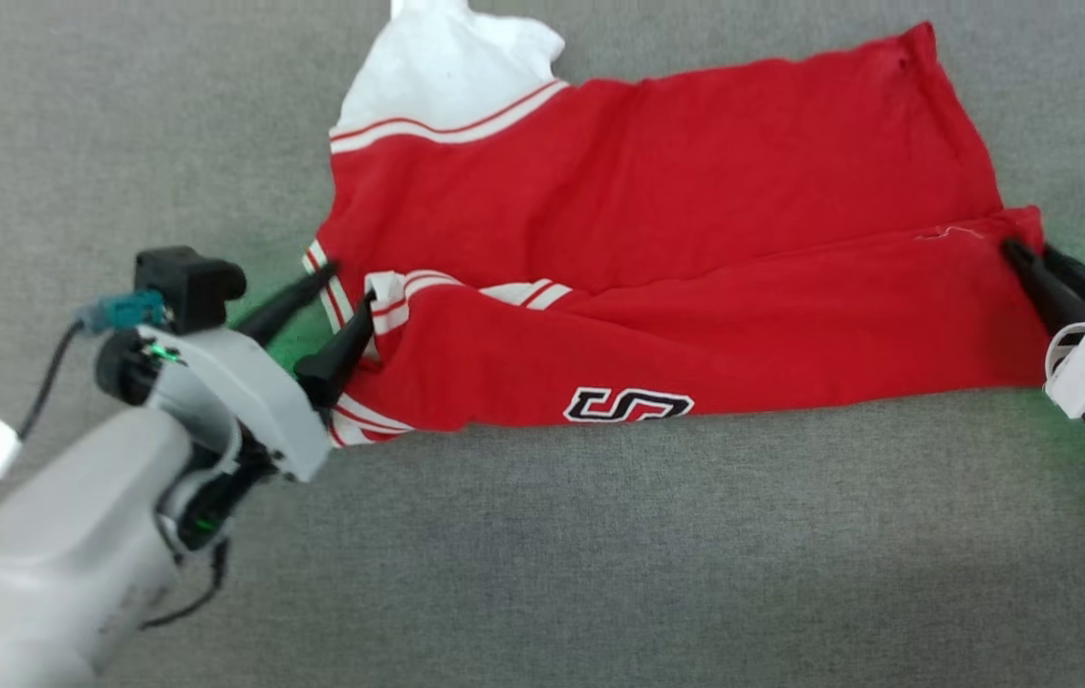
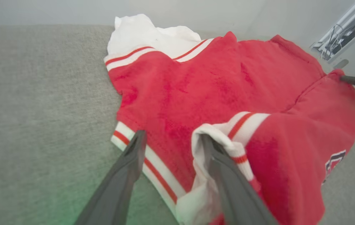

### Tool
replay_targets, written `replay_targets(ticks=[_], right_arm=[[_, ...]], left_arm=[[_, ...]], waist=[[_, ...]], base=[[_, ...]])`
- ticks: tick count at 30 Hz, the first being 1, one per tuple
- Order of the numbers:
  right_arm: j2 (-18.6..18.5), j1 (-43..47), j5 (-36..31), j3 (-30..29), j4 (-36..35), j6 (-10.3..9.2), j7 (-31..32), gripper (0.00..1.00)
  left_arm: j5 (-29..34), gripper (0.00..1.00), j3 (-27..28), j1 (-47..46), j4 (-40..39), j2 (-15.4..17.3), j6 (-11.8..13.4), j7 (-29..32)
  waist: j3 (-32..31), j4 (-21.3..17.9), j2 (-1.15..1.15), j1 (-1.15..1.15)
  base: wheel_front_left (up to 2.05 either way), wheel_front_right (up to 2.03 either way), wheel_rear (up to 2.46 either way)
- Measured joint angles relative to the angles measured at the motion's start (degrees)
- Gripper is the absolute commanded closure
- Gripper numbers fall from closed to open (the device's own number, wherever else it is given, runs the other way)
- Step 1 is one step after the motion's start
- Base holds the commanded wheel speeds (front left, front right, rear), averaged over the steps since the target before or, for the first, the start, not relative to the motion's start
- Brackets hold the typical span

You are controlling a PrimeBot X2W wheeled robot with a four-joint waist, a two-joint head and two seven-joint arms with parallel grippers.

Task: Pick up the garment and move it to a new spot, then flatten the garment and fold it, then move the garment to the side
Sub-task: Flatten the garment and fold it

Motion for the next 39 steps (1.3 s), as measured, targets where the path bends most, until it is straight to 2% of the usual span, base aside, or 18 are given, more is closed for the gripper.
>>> replay_targets(ticks=[4,8,17,20,23,24,27,28,29,30,31,32,36,39], right_arm=[[-0.8,0.6,0.7,0.7,0.4,0.00,-2.4,0.00],[-2.0,1.9,1.8,1.4,0.5,0.00,-3.8,0.00],[-4.3,1.7,1.0,3.0,-1.6,0.00,-6.9,0.00],[-4.7,0.6,-0.4,3.3,-2.9,0.00,-8.3,0.00],[-4.6,0.2,-1.2,3.6,-3.7,0.00,-9.1,0.00],[-4.5,0.0,-1.8,3.9,-4.2,0.00,-9.5,0.00],[-4.3,0.0,-2.2,4.2,-4.9,0.00,-9.7,0.00],[-4.3,0.0,-2.5,4.3,-5.4,0.00,-9.7,0.00],[-4.2,0.0,-2.8,4.3,-5.7,0.00,-9.7,0.00],[-4.2,0.0,-3.0,4.3,-6.0,0.00,-9.8,0.00],[-4.3,0.0,-3.0,4.3,-6.2,0.00,-9.8,0.00],[-4.3,0.0,-3.1,4.3,-6.3,0.00,-9.8,0.00],[-4.7,-0.3,-3.4,4.4,-6.2,0.00,-8.4,0.00],[-5.1,-1.0,-3.3,5.2,-5.8,0.00,-4.5,0.00]], left_arm=[[1.0,0.00,-1.7,-2.4,0.3,2.8,0.0,4.9],[1.5,0.00,-2.5,-5.2,-3.3,5.1,3.1,11.3],[-4.9,0.00,-5.0,-4.7,-20.3,9.5,14.1,31.8],[-7.2,0.00,-5.9,-3.2,-23.0,10.4,17.4,36.0],[-8.3,0.00,-6.2,-2.4,-23.4,11.1,18.7,37.8],[-11.1,0.00,-6.0,-0.8,-23.2,11.1,19.6,39.0],[-12.5,0.00,-6.0,0.4,-22.2,11.1,19.2,39.5],[-13.6,0.04,-5.5,0.9,-21.3,11.0,18.9,39.4],[-14.6,0.16,-5.2,1.3,-20.5,10.9,18.2,39.3],[-15.5,0.33,-4.8,1.6,-19.6,10.7,17.7,39.1],[-16.2,0.58,-4.3,1.9,-18.7,10.5,17.1,38.8],[-16.9,0.98,-3.9,2.0,-17.8,10.2,16.5,38.5],[-17.5,1.00,-3.6,2.1,-14.9,9.4,13.9,38.1],[-17.6,1.00,-3.5,1.6,-13.8,8.6,12.7,38.1]], waist=[[-2.0,0.3,0.00,0.00],[-4.0,0.8,0.00,0.00],[-5.4,1.5,0.00,0.00],[-5.0,0.8,0.00,0.00],[-4.8,0.2,0.00,0.00],[-4.6,-0.6,0.00,0.00],[-4.4,-1.4,0.00,0.00],[-4.3,-1.8,0.00,0.00],[-4.1,-2.2,0.00,0.00],[-4.0,-2.6,0.00,0.00],[-3.9,-3.0,0.00,0.00],[-3.7,-3.3,0.00,0.00],[-2.8,-4.1,0.00,0.00],[-2.1,-4.1,0.00,0.00]], base=[[0.00,0.00,0.00],[0.00,0.00,0.00],[0.00,0.00,0.00],[0.00,0.00,0.00],[0.00,0.00,0.00],[0.00,0.00,0.00],[0.00,0.00,0.00],[0.00,0.00,0.00],[0.00,0.00,0.00],[0.00,0.00,0.00],[0.00,0.00,0.00],[0.00,0.00,0.00],[0.00,0.00,0.00],[0.00,0.00,0.00]])
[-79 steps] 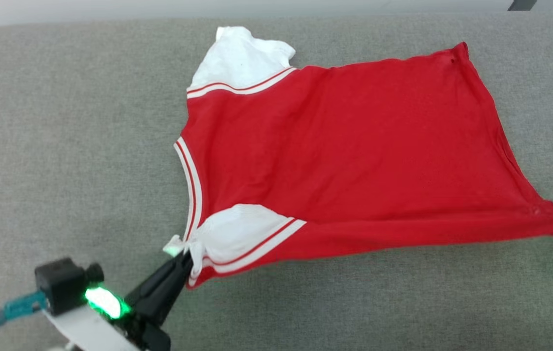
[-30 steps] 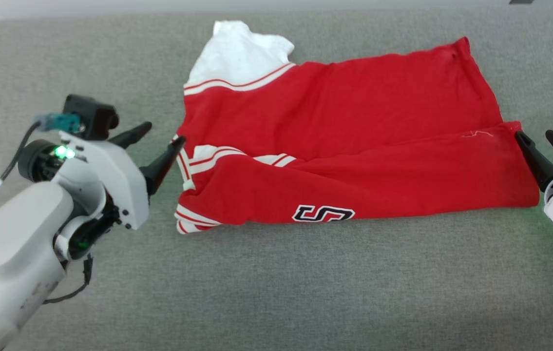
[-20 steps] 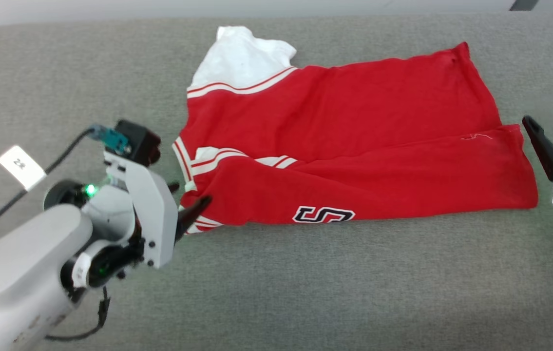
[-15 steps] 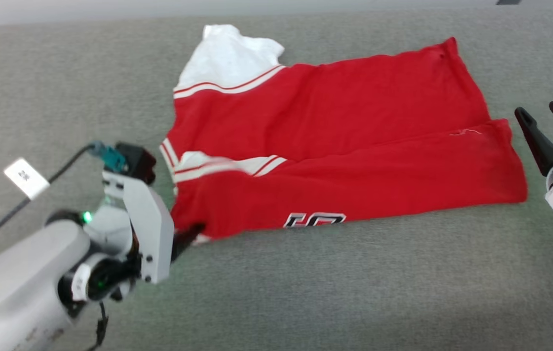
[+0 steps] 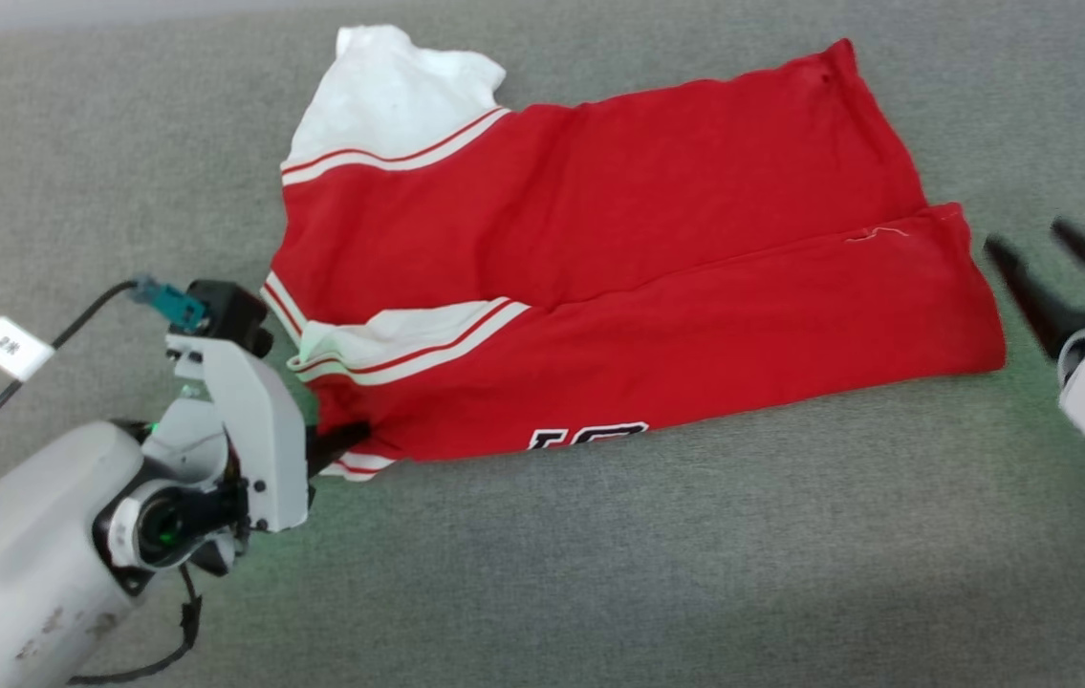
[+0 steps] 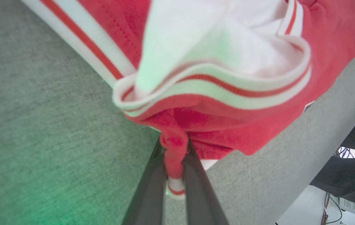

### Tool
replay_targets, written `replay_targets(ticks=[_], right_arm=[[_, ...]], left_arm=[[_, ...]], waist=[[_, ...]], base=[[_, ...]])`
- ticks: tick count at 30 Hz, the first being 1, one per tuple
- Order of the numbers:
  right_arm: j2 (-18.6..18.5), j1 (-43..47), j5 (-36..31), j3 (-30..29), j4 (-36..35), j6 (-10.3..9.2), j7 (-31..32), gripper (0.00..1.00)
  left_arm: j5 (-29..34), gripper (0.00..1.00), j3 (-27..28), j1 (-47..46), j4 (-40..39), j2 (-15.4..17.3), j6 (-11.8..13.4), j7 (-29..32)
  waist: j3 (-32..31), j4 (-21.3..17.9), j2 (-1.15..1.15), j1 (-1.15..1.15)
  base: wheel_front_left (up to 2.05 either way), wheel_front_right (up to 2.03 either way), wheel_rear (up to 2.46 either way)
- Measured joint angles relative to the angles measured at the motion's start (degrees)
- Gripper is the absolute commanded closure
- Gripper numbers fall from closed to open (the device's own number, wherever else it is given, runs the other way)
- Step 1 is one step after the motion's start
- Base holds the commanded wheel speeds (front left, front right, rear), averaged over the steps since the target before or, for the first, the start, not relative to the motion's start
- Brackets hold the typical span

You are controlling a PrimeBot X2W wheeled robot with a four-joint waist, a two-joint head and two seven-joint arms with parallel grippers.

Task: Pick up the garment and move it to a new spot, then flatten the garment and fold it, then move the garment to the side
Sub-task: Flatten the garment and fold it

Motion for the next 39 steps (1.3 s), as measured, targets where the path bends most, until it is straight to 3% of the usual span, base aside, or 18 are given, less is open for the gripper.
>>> replay_targets(ticks=[10,13,14,23,35,36,37,38,39], right_arm=[[0.0,-3.9,2.7,7.3,4.3,-0.01,21.0,0.00],[-1.2,-5.0,3.2,8.7,4.3,-0.02,24.4,0.80],[-1.5,-5.0,3.6,8.8,4.2,-0.02,24.7,1.00],[-4.9,-1.0,6.0,9.5,-0.1,-0.01,23.0,1.00],[-12.8,10.8,8.0,8.2,-11.6,0.00,22.6,1.00],[-12.9,11.6,8.0,7.5,-12.1,0.00,21.8,0.88],[-12.9,12.2,7.4,6.7,-12.4,0.00,20.7,0.40],[-13.0,12.8,6.7,5.7,-12.5,0.00,19.5,0.00],[-13.0,13.4,6.2,4.7,-12.5,0.00,18.4,0.00]], left_arm=[[2.6,1.00,-0.7,-2.6,1.3,-3.3,-2.8,-1.1],[3.2,1.00,-1.0,-3.0,2.1,-4.5,-3.6,-1.7],[3.3,1.00,-1.0,-3.0,2.4,-4.9,-3.9,-2.1],[4.6,1.00,-1.9,-1.8,3.0,-5.4,-5.8,-4.1],[3.9,1.00,-2.6,5.2,-10.3,4.2,-1.8,-4.1],[4.1,1.00,-2.7,5.6,-11.3,4.8,-1.4,-4.3],[4.1,0.57,-2.6,6.0,-12.3,5.2,-1.0,-4.7],[4.3,0.42,-2.6,6.2,-13.1,5.5,-0.6,-5.1],[4.7,0.07,-2.6,6.5,-13.9,5.8,-0.2,-5.6]], waist=[[1.8,2.8,0.00,0.00],[2.1,4.0,0.00,0.00],[2.1,4.4,0.00,0.00],[-0.4,6.2,0.00,0.00],[-3.9,6.6,0.00,0.00],[-4.0,6.5,0.00,0.00],[-4.1,6.5,0.00,0.00],[-4.2,6.4,0.00,0.00],[-4.3,6.3,0.00,0.00]], base=[[0.00,0.00,0.00],[0.00,0.00,0.00],[0.00,0.00,0.00],[0.00,0.00,0.00],[0.00,0.00,0.00],[0.00,0.00,0.00],[0.00,0.00,0.00],[0.00,0.00,0.00],[0.00,0.00,0.00]])
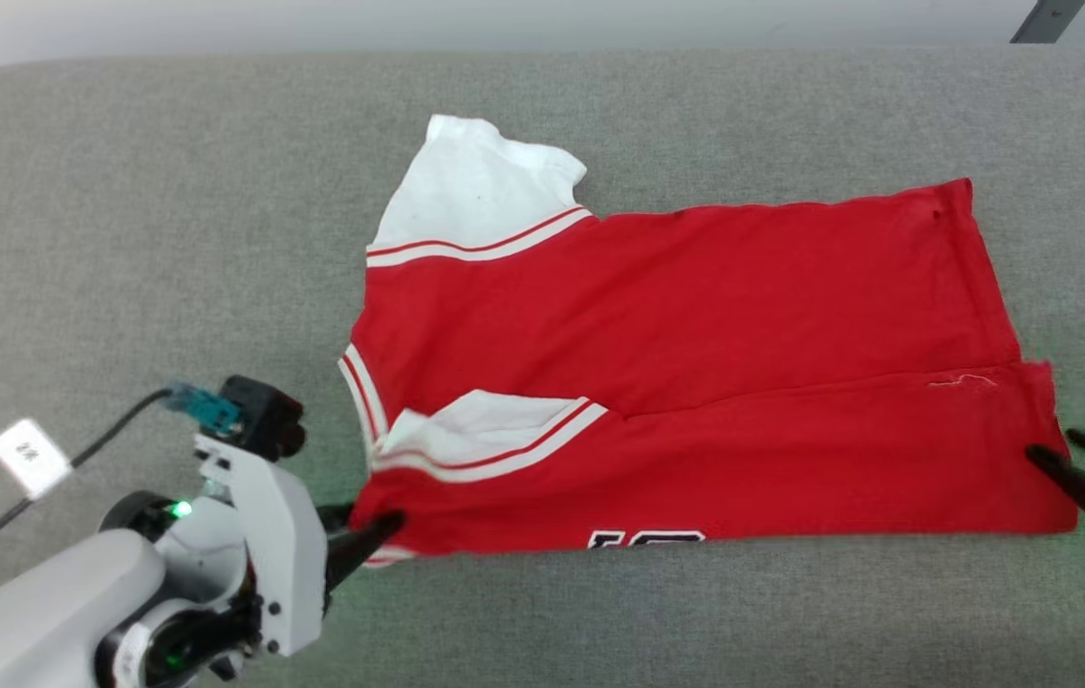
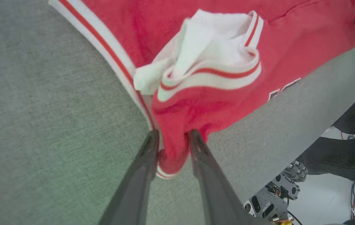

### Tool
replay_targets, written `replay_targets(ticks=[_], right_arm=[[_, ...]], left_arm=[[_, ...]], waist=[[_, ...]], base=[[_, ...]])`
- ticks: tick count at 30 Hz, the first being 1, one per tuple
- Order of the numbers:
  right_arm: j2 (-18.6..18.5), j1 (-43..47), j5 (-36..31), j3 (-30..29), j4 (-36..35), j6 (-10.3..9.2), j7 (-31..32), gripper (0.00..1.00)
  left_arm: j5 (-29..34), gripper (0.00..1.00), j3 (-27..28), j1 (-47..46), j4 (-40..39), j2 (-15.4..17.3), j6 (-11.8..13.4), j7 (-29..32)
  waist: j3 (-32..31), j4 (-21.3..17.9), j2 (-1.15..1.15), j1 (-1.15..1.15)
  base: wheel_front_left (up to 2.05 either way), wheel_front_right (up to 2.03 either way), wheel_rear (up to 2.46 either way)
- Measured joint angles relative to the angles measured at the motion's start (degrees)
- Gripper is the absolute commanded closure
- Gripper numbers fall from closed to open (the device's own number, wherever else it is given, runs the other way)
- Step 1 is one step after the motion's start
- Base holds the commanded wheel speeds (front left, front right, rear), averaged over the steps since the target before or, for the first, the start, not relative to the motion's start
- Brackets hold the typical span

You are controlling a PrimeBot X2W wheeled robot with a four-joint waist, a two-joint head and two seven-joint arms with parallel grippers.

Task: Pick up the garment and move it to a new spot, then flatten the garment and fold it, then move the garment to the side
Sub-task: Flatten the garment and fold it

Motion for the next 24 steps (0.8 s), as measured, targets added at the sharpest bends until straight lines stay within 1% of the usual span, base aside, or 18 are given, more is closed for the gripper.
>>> replay_targets(ticks=[1,5,7,8,10,12,13,17,19,22,24], right_arm=[[0.0,0.8,-0.7,-1.1,-0.1,0.00,-1.4,0.00],[0.4,3.1,-3.7,-6.0,-1.7,0.00,-6.6,0.00],[0.8,3.4,-6.3,-8.8,-2.5,0.00,-10.0,0.00],[1.4,3.4,-7.8,-10.4,-2.8,0.00,-11.9,0.00],[3.5,3.4,-11.0,-13.3,-3.0,0.00,-15.4,0.00],[6.3,3.4,-14.8,-15.7,-3.0,0.00,-18.9,0.00],[7.9,3.4,-17.2,-16.7,-3.0,0.00,-20.8,0.00],[15.3,3.2,-23.0,-20.5,-2.5,0.00,-26.6,0.00],[18.6,2.7,-25.1,-22.4,-2.3,0.00,-28.4,0.00],[22.9,1.9,-27.8,-25.2,-2.6,0.00,-29.9,0.00],[24.9,1.7,-28.3,-26.8,-3.0,0.00,-30.5,0.00]], left_arm=[[0.1,0.00,0.3,0.3,-0.8,0.4,0.6,-0.8],[0.5,0.00,2.1,1.3,-4.4,3.5,2.7,-3.9],[0.7,0.00,3.6,1.4,-5.8,4.8,3.8,-6.0],[1.1,0.00,4.2,1.4,-6.2,5.1,4.0,-7.1],[1.9,0.00,5.8,1.3,-5.8,4.9,5.2,-10.3],[2.9,0.00,7.3,0.6,-4.5,3.9,5.8,-13.9],[3.6,0.00,8.3,0.3,-3.2,3.0,6.0,-16.2],[5.6,0.00,12.5,-2.0,3.4,-0.8,7.5,-25.4],[6.6,0.00,13.6,-3.5,7.1,-2.4,7.4,-28.4],[7.9,0.00,14.3,-7.2,13.1,-4.3,5.5,-29.7],[8.3,0.00,14.1,-10.5,17.1,-5.7,3.7,-28.6]], waist=[[-0.1,-0.1,0.00,0.00],[-0.4,-0.7,0.00,0.00],[-0.3,-1.3,0.00,0.00],[-0.3,-1.5,0.00,0.00],[-0.1,-2.2,0.00,0.00],[0.0,-2.8,0.00,0.00],[0.1,-3.2,0.00,0.00],[0.6,-5.1,0.00,0.00],[1.0,-6.2,0.00,0.00],[1.8,-8.0,0.00,0.00],[2.4,-9.2,0.00,0.00]], base=[[0.00,0.00,0.00],[0.00,0.00,0.00],[0.00,0.00,0.00],[0.00,0.00,0.00],[0.00,0.00,0.00],[0.00,0.00,0.00],[0.00,0.00,0.00],[0.00,0.00,0.00],[0.00,0.00,0.00],[0.00,0.00,0.00],[0.00,0.00,0.00]])
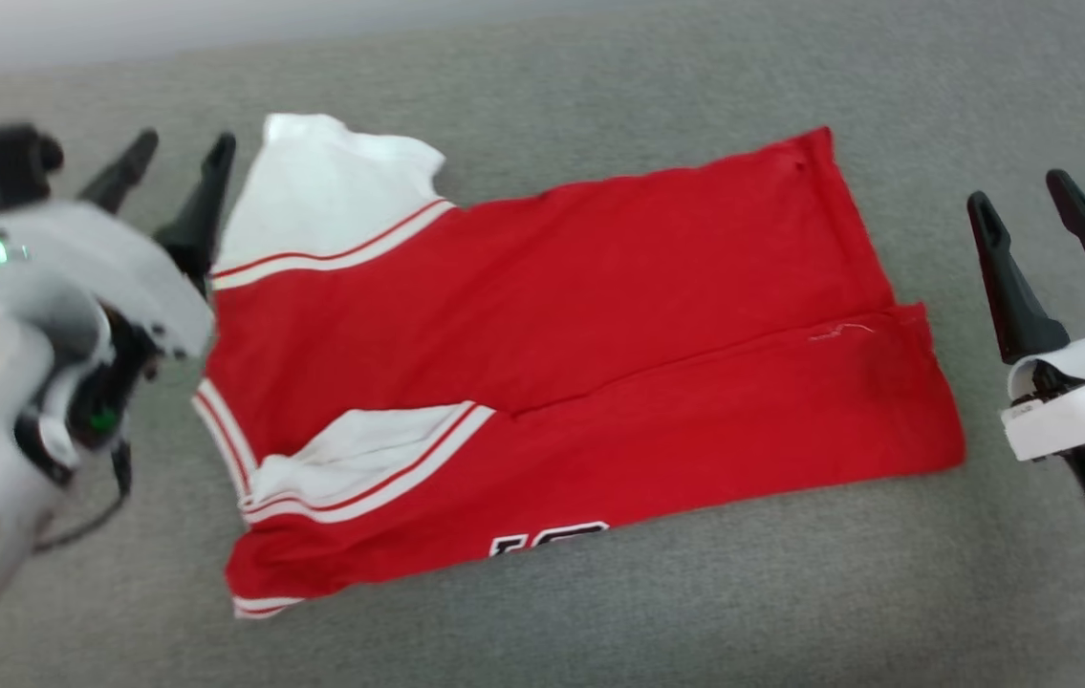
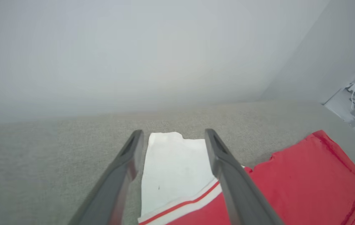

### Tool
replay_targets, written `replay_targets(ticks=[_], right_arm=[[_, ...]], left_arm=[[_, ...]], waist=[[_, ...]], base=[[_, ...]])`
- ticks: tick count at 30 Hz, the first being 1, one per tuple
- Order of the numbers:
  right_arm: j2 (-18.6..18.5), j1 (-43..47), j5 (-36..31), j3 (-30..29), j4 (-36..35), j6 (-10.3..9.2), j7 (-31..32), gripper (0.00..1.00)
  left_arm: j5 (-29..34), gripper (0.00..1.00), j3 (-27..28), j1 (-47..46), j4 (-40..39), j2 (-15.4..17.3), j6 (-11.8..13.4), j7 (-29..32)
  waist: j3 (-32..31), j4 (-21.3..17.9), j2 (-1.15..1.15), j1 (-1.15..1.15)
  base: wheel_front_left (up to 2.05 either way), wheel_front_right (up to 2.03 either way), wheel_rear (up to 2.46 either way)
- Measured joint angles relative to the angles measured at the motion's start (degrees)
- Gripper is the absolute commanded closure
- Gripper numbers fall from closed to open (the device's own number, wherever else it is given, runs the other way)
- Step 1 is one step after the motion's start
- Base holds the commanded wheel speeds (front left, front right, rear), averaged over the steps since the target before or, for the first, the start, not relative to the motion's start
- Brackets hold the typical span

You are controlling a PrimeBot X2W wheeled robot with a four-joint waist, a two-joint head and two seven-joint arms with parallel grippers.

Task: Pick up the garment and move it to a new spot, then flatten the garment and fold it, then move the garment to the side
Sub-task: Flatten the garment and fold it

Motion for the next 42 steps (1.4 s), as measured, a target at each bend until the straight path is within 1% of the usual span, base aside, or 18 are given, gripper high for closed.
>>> replay_targets(ticks=[3,5,8,10,11,12,16,20,24,25,26,27,28,32,35,37,42], right_arm=[[2.4,0.0,-0.7,-1.8,-0.4,0.00,-0.4,0.00],[3.5,0.0,-1.0,-1.8,-0.7,0.00,-0.5,0.00],[4.1,-0.5,-1.1,-1.1,-0.7,0.00,-0.7,0.00],[4.2,-1.3,-1.0,-0.4,-0.7,0.00,-0.7,0.00],[4.3,-2.1,-0.5,0.2,-0.6,0.00,-0.7,0.00],[4.3,-2.5,-0.5,0.5,-0.4,0.00,-0.7,0.00],[4.2,-3.3,0.2,1.7,0.3,0.00,-0.8,0.00],[3.8,-4.0,0.7,3.1,0.5,0.00,-0.9,0.00],[3.0,-4.8,1.1,3.6,0.6,0.00,-0.9,0.00],[2.5,-5.4,1.3,4.0,0.7,0.00,-0.9,0.00],[2.3,-5.7,1.3,4.5,0.7,0.00,-0.9,0.00],[1.9,-6.1,1.3,5.1,0.7,0.00,-0.9,0.00],[1.6,-6.8,1.3,5.8,0.8,0.00,-0.7,0.00],[0.5,-11.7,2.1,9.8,2.0,0.00,4.3,0.00],[0.3,-17.1,3.9,12.9,4.5,0.00,11.1,0.00],[0.4,-21.6,5.1,15.3,6.9,0.00,16.9,0.00],[1.3,-32.4,10.3,21.1,13.6,0.00,30.1,0.00]], left_arm=[[0.6,0.00,-0.7,-5.0,6.3,-1.7,-2.1,3.4],[1.2,0.00,-1.8,-8.3,10.2,-2.5,-3.8,6.6],[1.7,0.00,-3.5,-13.1,16.5,-3.7,-4.8,13.0],[2.2,0.00,-5.1,-16.5,20.1,-4.1,-4.8,19.1],[3.1,0.00,-6.3,-19.8,23.8,-4.1,-4.4,24.4],[2.9,0.00,-6.7,-21.2,25.5,-4.3,-4.3,27.6],[0.0,0.00,-8.0,-24.4,29.7,-5.6,-5.9,40.3],[1.4,0.00,-9.8,-28.4,32.7,-5.1,-5.5,46.2],[2.7,0.00,-10.6,-30.6,34.3,-4.9,-5.5,47.4],[3.0,0.05,-11.0,-31.4,34.8,-5.1,-6.5,48.8],[2.3,0.37,-10.7,-31.6,35.0,-5.5,-7.0,49.5],[1.2,0.62,-10.1,-31.8,35.3,-5.8,-7.4,50.1],[0.2,1.00,-9.4,-31.8,35.7,-6.1,-7.5,50.3],[-0.8,1.00,-9.1,-31.7,36.0,-7.8,-9.0,50.4],[-0.9,1.00,-9.0,-31.9,36.0,-8.8,-10.2,49.8],[-0.9,1.00,-9.0,-32.3,36.2,-9.7,-10.8,49.5],[-0.4,1.00,-9.6,-33.9,36.6,-12.5,-12.4,48.7]], waist=[[1.0,-1.8,0.00,0.00],[1.7,-3.0,0.00,0.00],[2.8,-4.8,0.00,0.00],[3.7,-5.8,0.00,0.00],[4.9,-6.8,0.00,0.00],[5.4,-7.3,0.00,0.00],[7.4,-9.2,0.00,0.00],[9.4,-10.7,0.00,0.00],[10.7,-11.5,0.00,0.00],[11.4,-11.7,0.00,0.00],[11.7,-11.7,0.00,0.00],[11.9,-11.6,0.00,0.00],[12.0,-11.5,0.00,0.00],[12.2,-10.4,0.00,0.00],[12.4,-9.4,0.00,0.00],[12.7,-8.6,0.00,0.00],[13.5,-6.2,0.00,0.00]], base=[[0.00,0.00,0.00],[0.00,0.00,0.00],[0.00,0.00,0.00],[0.00,0.00,0.00],[0.00,0.00,0.00],[0.00,0.00,0.00],[0.00,0.00,0.00],[0.00,0.00,0.00],[0.00,0.00,0.00],[0.00,0.00,0.00],[0.00,0.00,0.00],[0.00,0.00,0.00],[0.00,0.00,0.00],[0.00,0.00,0.00],[0.00,0.00,0.00],[0.00,0.00,0.00],[0.00,0.00,0.00]])
